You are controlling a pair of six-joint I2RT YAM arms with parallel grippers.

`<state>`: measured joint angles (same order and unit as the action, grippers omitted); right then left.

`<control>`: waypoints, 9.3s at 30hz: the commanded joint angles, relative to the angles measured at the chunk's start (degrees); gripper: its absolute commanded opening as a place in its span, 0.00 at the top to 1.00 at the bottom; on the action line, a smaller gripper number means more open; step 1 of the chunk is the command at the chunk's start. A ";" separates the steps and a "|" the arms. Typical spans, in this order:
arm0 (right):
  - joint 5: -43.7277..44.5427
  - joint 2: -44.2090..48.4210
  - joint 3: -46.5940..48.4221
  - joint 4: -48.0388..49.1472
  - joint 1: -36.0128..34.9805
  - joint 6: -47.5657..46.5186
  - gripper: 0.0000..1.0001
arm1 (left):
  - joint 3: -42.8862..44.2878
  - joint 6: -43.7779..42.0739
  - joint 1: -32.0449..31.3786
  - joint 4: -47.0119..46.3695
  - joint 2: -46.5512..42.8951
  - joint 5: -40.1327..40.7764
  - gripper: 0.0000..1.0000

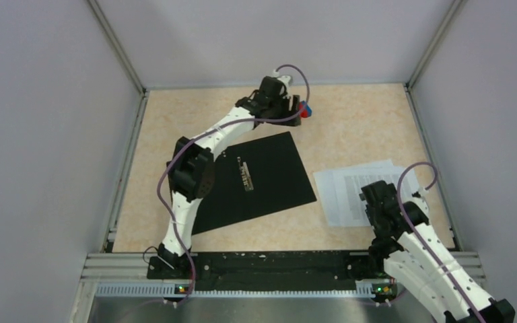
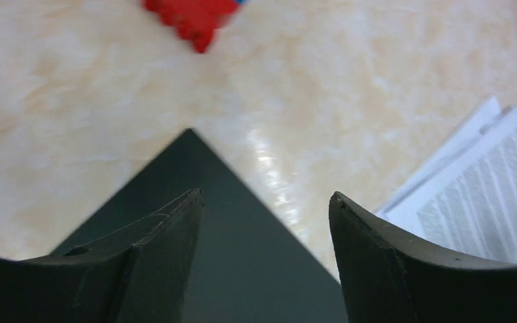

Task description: Put the files into the folder

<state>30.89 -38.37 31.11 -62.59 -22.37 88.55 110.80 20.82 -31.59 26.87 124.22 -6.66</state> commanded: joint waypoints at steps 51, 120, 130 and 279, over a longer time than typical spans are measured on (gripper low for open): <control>-20.21 -23.26 -8.66 47.28 22.07 -18.48 0.07 | 13.91 5.04 -17.79 3.33 24.80 -1.31 0.35; -55.85 -38.89 3.90 85.28 18.06 -20.92 1.00 | -26.42 11.13 0.15 7.92 -23.05 -0.88 0.33; -72.55 -48.08 3.15 100.81 17.05 -10.12 1.00 | -24.75 5.68 2.91 13.42 -27.85 6.26 0.56; -23.29 -26.88 -0.74 47.50 -20.74 -39.66 0.01 | -56.62 14.01 -8.23 7.08 -37.69 13.49 0.59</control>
<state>6.70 -69.14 30.44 -11.29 -43.77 49.12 52.14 37.78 -40.16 30.46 89.80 -0.64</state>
